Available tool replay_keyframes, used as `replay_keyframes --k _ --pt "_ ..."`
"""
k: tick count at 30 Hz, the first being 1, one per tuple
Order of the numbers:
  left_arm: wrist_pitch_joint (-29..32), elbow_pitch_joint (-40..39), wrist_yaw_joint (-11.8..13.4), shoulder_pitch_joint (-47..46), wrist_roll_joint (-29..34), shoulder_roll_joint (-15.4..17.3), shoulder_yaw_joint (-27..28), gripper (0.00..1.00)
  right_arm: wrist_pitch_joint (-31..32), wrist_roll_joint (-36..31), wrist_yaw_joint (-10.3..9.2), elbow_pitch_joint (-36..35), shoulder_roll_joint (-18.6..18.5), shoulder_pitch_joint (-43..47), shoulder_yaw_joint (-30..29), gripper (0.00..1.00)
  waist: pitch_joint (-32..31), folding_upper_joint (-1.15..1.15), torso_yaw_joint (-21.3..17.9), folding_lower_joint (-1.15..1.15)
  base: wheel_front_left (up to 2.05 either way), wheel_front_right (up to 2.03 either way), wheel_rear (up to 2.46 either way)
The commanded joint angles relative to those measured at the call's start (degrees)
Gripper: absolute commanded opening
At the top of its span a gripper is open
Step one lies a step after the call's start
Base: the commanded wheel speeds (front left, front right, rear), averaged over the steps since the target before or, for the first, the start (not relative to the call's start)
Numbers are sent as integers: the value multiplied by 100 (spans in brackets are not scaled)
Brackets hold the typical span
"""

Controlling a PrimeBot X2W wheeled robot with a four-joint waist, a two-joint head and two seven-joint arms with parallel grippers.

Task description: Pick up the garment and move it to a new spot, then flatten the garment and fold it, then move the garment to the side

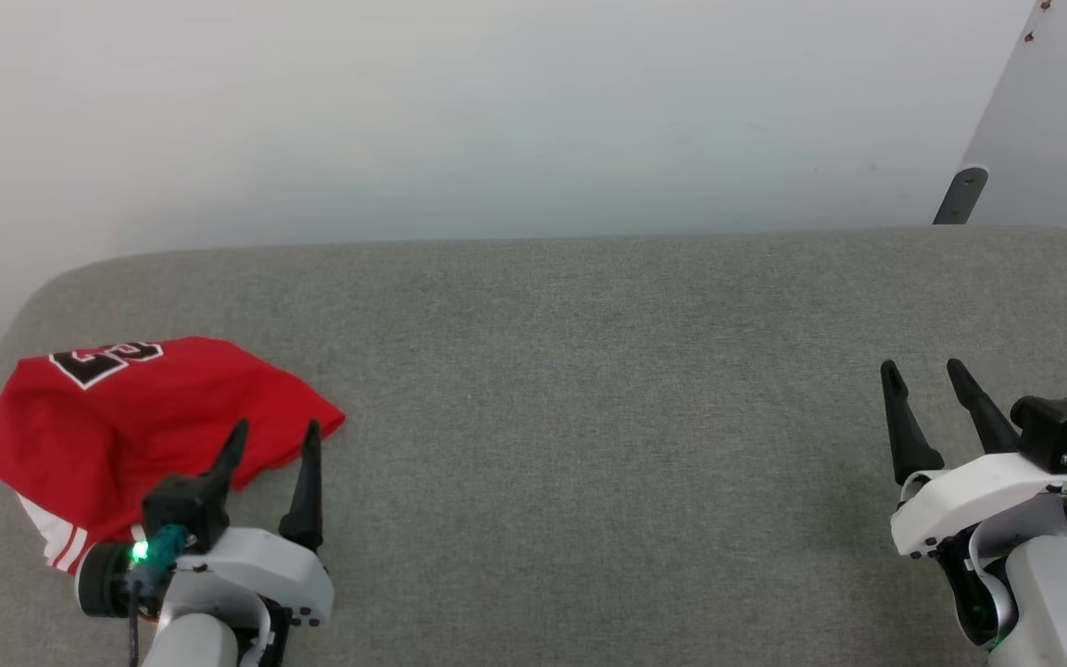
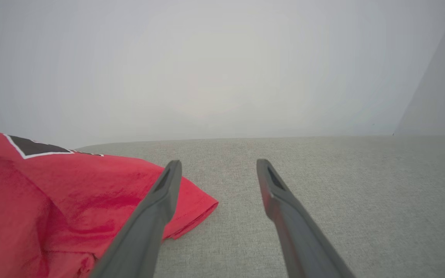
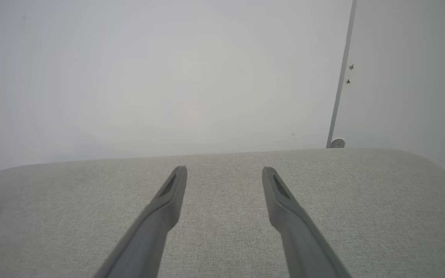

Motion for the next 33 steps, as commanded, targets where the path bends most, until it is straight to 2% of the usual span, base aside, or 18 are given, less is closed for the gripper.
replay_keyframes --k 1,7,25,29,33 --pt "-46 11 -40 -52 124 -4 22 100 -56 -75 4 -8 -32 -84 14 100 3 0 2 0 0 0 0" --pt "-107 60 -90 -85 408 -37 60 100 -112 -203 4 1 -72 -136 24 100 26 0 14 0 0 0 0" --pt "-93 79 -229 -80 346 -143 222 100 -108 -21 4 -145 14 59 -149 100 37 0 148 0 0 0 0" --pt "-93 46 -244 -41 343 -180 253 100 -108 40 4 -171 40 149 -137 100 37 0 323 0 0 0 0" --pt "-92 -46 -232 88 358 -248 323 100 -98 73 4 -205 62 235 -40 100 78 0 672 0 0 0 0"
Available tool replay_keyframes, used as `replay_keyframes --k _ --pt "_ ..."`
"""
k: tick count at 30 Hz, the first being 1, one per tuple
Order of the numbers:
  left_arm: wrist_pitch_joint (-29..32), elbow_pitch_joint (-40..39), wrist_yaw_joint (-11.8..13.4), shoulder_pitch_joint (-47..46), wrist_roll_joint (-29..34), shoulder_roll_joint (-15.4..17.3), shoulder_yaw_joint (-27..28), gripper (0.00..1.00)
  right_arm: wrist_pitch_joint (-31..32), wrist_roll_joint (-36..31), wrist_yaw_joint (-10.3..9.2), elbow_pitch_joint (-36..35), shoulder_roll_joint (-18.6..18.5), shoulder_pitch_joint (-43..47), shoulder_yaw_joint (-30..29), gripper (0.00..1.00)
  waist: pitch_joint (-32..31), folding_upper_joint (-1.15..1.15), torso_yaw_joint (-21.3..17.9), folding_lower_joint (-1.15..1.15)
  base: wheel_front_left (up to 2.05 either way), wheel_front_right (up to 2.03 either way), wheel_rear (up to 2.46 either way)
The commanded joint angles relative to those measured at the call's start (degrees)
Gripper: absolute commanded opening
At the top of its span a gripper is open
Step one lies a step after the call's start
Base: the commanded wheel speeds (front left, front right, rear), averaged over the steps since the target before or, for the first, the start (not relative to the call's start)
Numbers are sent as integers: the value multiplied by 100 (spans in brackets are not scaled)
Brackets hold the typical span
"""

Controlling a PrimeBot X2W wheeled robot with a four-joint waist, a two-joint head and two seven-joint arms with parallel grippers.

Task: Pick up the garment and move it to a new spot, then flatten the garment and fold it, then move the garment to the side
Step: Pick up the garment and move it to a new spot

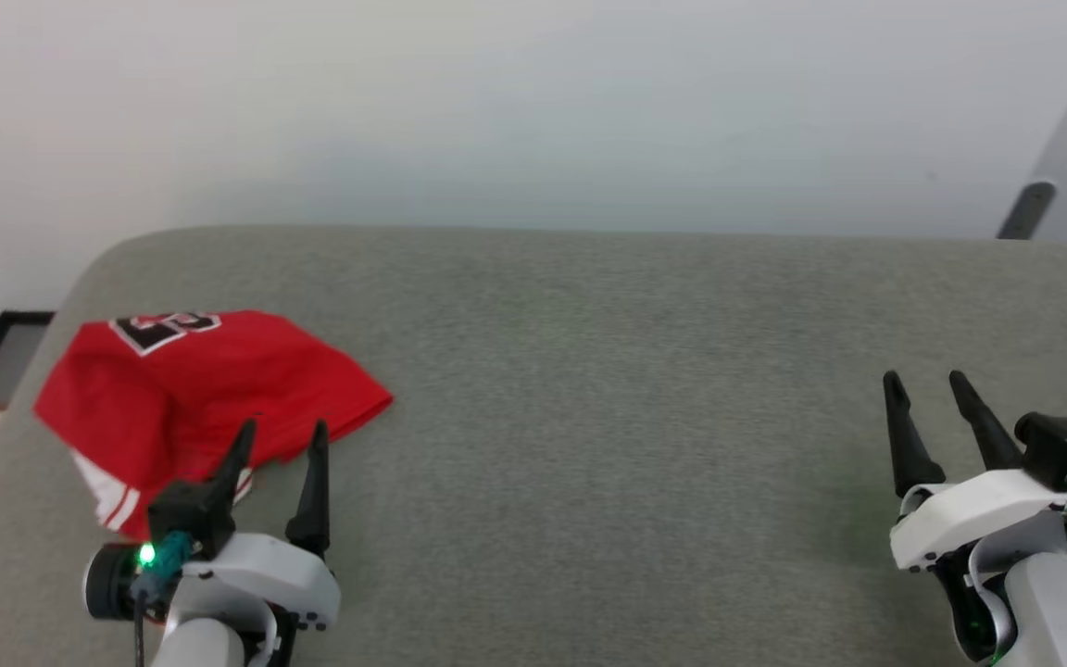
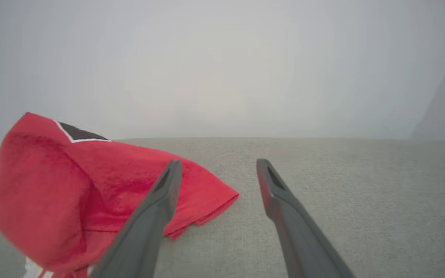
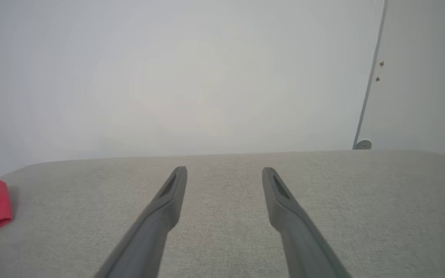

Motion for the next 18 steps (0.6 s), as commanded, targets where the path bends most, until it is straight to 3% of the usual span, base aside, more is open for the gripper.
replay_keyframes --k 1,18 --pt "-2 -22 -1 68 -2 -2 27 100 -4 34 4 -25 20 42 40 100 37 -1 254 0 0 0 0" --pt "-2 -330 153 734 -98 -356 346 100 -4 224 4 -28 345 106 862 100 32 -1 2410 0 0 0 0"
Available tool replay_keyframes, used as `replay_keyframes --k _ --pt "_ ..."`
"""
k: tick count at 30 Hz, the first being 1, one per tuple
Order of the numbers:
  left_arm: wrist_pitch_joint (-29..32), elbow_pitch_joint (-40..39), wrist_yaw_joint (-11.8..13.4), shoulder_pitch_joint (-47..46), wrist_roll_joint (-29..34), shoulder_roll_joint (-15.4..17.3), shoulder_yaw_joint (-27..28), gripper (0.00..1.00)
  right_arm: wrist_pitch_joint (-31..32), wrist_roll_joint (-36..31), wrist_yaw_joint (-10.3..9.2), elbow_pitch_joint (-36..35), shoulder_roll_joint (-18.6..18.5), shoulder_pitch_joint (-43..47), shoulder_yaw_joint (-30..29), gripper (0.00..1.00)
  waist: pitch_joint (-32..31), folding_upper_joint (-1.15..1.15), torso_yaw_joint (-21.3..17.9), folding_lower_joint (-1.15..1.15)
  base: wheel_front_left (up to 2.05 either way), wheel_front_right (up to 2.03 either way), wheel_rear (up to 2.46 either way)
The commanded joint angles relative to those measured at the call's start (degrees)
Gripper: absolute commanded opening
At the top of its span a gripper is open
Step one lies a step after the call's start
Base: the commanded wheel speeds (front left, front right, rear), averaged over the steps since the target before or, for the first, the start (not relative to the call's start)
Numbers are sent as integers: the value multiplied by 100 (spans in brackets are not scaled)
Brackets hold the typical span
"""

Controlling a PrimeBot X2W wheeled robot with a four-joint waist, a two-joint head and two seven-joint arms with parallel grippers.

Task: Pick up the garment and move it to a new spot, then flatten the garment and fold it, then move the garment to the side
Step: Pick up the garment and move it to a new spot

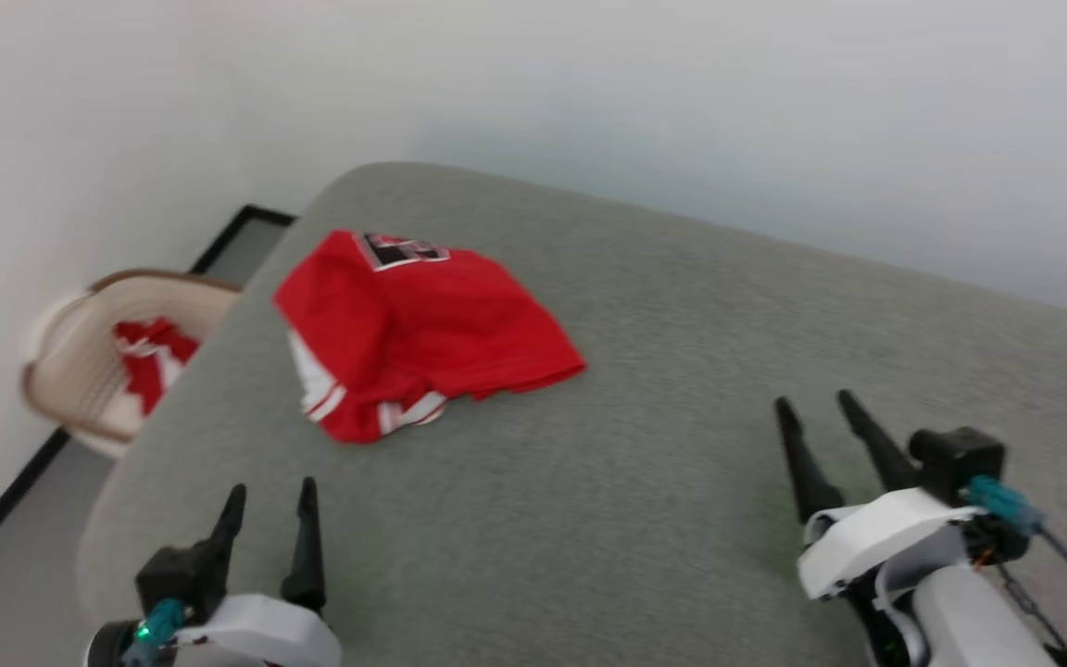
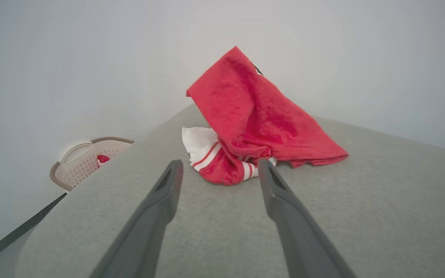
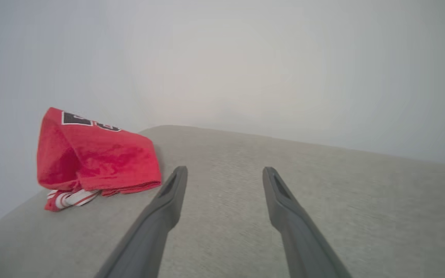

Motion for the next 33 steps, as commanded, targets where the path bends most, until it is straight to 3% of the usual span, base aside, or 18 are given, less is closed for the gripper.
replay_keyframes --k 1,13,21,28,33 --pt "-2 -53 24 75 -65 -14 51 100 -4 52 2 8 33 60 85 100 -33 0 722 0 0 0 0" --pt "-3 -1033 521 711 -554 -94 636 100 -4 537 2 437 305 -785 1772 100 352 0 980 0 0 0 0" --pt "-3 -1308 814 1050 -765 -86 454 100 -4 796 2 424 268 -913 2022 100 361 0 964 0 0 0 0" --pt "-3 -1017 478 607 -449 -84 152 100 -4 676 2 213 170 -637 1656 100 393 0 882 0 0 0 0" --pt "-3 -442 61 -406 -11 233 -270 100 -4 370 2 -89 122 -319 1288 100 507 0 682 0 0 0 0"
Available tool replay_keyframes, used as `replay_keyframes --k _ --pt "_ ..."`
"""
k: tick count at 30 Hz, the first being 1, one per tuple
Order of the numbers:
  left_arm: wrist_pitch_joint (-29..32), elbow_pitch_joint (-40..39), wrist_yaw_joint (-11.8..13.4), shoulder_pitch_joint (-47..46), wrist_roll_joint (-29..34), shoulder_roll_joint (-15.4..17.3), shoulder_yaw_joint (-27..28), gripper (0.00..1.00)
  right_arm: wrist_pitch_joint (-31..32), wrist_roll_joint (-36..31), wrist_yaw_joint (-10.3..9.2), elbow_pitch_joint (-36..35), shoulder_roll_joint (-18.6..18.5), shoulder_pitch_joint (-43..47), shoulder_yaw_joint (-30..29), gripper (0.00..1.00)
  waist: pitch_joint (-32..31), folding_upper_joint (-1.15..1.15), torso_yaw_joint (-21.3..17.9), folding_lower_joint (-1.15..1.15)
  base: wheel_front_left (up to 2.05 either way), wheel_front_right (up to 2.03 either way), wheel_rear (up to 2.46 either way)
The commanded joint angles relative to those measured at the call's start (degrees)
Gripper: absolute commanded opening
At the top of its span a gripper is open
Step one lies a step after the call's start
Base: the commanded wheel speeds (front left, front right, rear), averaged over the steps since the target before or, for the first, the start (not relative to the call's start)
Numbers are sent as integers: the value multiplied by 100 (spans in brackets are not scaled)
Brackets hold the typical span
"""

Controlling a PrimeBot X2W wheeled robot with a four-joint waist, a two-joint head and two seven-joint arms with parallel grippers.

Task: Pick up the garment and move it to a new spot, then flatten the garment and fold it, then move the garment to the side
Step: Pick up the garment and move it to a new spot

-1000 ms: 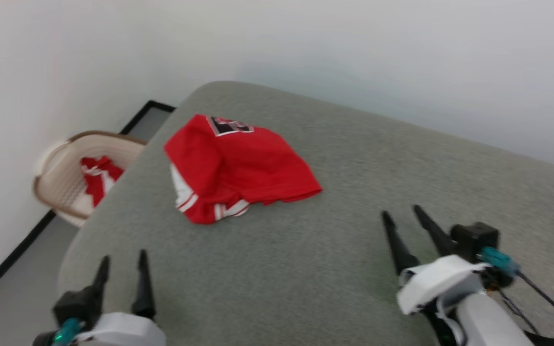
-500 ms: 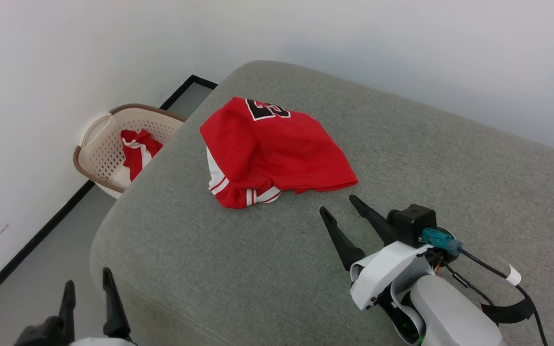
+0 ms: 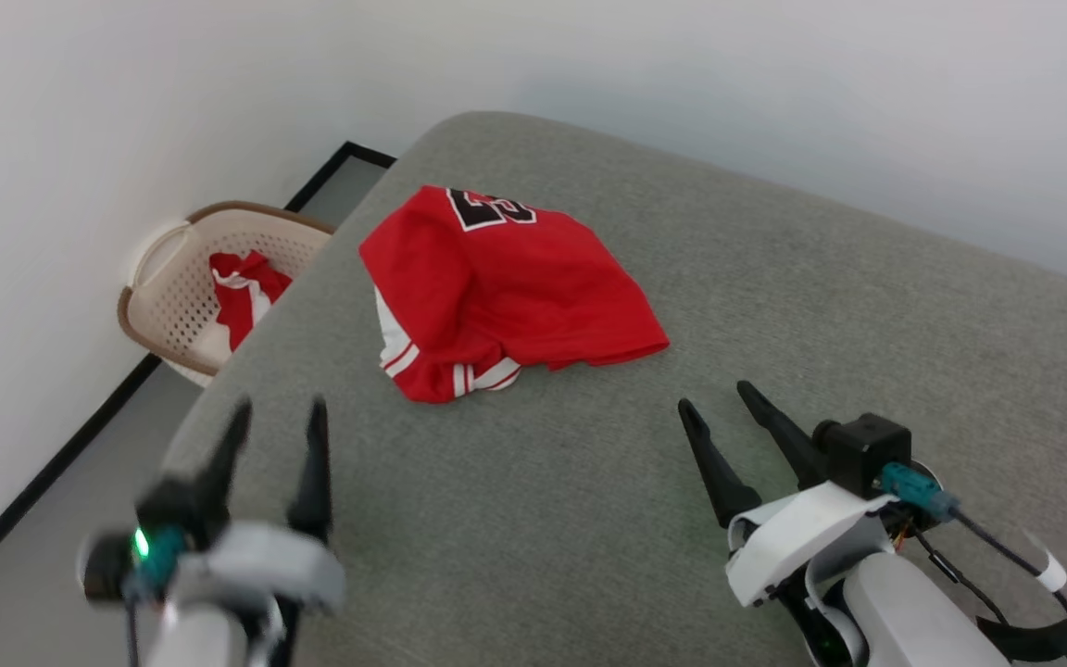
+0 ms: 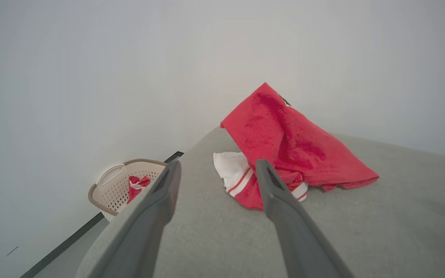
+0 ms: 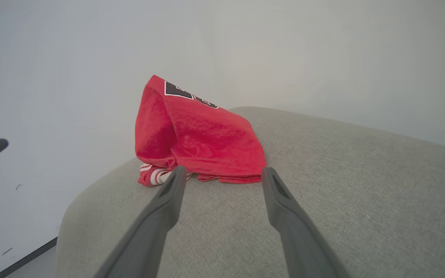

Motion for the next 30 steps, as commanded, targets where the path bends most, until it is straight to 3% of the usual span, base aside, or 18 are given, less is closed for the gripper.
replay_keyframes --k 1,8,10,15,20,30 --pt "-5 117 -65 -326 45 133 -7 100 -5 -108 2 -100 28 26 -25 100 167 0 -258 0 0 0 0" --pt "199 1603 -255 -2239 -147 831 -456 100 -4 -401 2 -424 -40 -103 -111 100 837 0 -1209 0 0 0 0" --pt "757 2308 -261 -2894 -695 1085 -919 100 -3 -421 2 -510 -51 -112 -155 100 1013 0 -1540 0 0 0 0" --pt "2317 3096 -260 -3502 -2093 1642 -1682 100 -3 -449 2 -609 -10 -198 -188 100 1232 0 -1957 0 0 0 0" --pt "3490 3263 -262 -3790 -3196 2114 -2154 100 -4 -456 2 -683 4 -275 -176 100 1444 0 -2225 0 0 0 0" --pt "4330 3350 -267 -3907 -4225 2391 -2958 100 -4 -509 2 -829 9 -574 -22 100 1895 0 -2570 0 0 0 0"
